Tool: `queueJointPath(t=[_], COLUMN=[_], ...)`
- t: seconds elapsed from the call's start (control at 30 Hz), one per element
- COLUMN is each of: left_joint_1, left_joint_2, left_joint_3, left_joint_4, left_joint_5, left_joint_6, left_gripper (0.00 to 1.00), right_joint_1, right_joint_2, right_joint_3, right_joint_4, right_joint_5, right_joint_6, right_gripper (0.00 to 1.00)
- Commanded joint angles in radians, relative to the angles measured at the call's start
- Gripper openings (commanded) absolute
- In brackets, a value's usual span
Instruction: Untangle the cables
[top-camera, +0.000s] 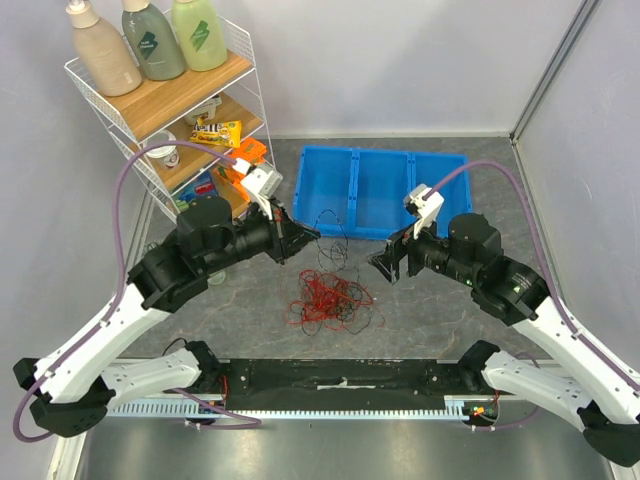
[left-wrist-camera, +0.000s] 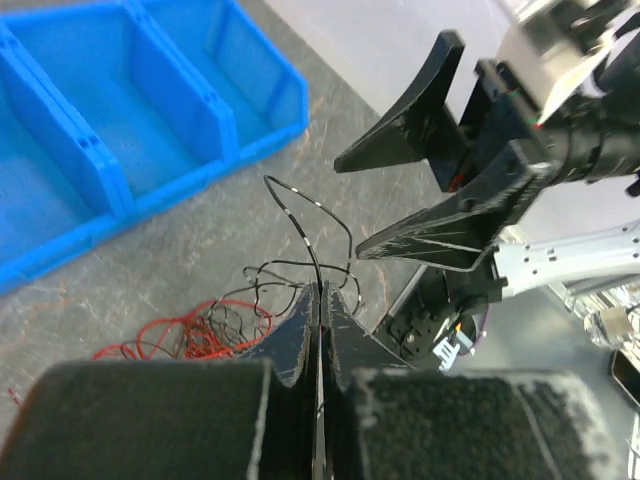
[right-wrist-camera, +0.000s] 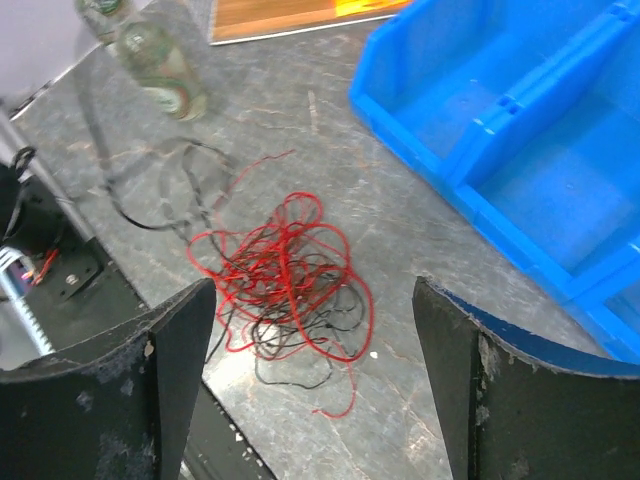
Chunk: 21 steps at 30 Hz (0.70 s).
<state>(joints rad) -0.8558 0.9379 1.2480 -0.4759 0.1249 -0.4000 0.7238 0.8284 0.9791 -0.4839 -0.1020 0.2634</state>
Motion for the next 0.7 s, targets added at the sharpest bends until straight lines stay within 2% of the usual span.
queueJointPath(t=[0.0, 0.1, 0.17, 0.3, 0.43, 0.47, 0.53, 0.57, 0.63, 0.67], left_joint_1=[-0.002, -0.003, -0.002, -0.002, -0.002, -0.002, 0.000, 0.000, 0.000, 0.000], left_joint_2=[0.024, 0.050, 0.064, 0.082, 0.090, 0.093, 0.096, 0.098, 0.105, 0.107], left_joint_3=[-0.028, -0.033, -0.039, -0.053, -0.070, -0.070, -0.071, -0.071, -0.070, -0.064], left_joint_4=[0.031, 0.040, 0.051, 0.056, 0.085, 0.088, 0.098, 0.102, 0.096, 0.074], left_joint_5=[0.077, 0.096, 0.114, 0.127, 0.148, 0.151, 0.156, 0.159, 0.153, 0.127], left_joint_6=[-0.059, -0.080, -0.091, -0.100, -0.114, -0.114, -0.119, -0.119, -0.114, -0.109], left_gripper=[0.02, 0.02, 0.02, 0.02, 0.02, 0.02, 0.02, 0.02, 0.02, 0.15], right_joint_1=[0.006, 0.006, 0.022, 0.068, 0.086, 0.092, 0.097, 0.098, 0.098, 0.100], right_joint_2=[-0.023, 0.010, 0.050, 0.058, 0.086, 0.100, 0.120, 0.124, 0.126, 0.120], right_joint_3=[0.017, -0.022, -0.049, -0.086, -0.148, -0.151, -0.152, -0.152, -0.143, -0.134], right_joint_4=[0.095, 0.252, 0.345, 0.425, 0.502, 0.498, 0.487, 0.487, 0.449, 0.417], right_joint_5=[-0.189, -0.316, -0.410, -0.331, -0.317, -0.305, -0.275, -0.268, -0.225, -0.172], right_joint_6=[-0.037, 0.084, 0.163, 0.232, 0.286, 0.287, 0.293, 0.298, 0.293, 0.289], right_gripper=[0.88, 0.87, 0.80, 0.74, 0.66, 0.61, 0.45, 0.34, 0.08, 0.00])
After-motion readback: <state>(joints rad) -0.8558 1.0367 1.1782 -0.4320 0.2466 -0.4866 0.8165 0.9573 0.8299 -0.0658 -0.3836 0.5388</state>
